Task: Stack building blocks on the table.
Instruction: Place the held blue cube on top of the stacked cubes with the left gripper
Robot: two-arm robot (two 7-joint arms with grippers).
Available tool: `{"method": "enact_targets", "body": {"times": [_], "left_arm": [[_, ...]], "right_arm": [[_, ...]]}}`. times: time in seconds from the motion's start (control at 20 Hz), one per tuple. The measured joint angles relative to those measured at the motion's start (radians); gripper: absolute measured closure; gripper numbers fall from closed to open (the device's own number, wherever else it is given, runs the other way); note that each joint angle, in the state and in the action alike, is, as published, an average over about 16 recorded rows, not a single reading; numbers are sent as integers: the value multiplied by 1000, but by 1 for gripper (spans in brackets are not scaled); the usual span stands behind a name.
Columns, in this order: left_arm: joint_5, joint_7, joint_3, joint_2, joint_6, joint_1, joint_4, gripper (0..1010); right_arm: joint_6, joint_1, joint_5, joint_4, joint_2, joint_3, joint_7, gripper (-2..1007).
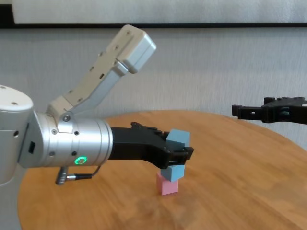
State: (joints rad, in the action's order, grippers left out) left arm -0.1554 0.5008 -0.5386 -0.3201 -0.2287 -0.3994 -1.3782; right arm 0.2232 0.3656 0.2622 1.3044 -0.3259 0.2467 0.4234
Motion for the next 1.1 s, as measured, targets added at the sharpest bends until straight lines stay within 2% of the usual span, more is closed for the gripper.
{"method": "enact_targets", "body": {"times": [0.45, 1.1], "left_arm": [[-17, 13, -23, 17, 18, -22, 46, 465], [-42, 16, -30, 33, 45, -41, 113, 465]], "right_arm": [[0, 0, 0, 0, 0, 0, 0, 0], [0, 0, 0, 0, 0, 0, 0, 0]]}}
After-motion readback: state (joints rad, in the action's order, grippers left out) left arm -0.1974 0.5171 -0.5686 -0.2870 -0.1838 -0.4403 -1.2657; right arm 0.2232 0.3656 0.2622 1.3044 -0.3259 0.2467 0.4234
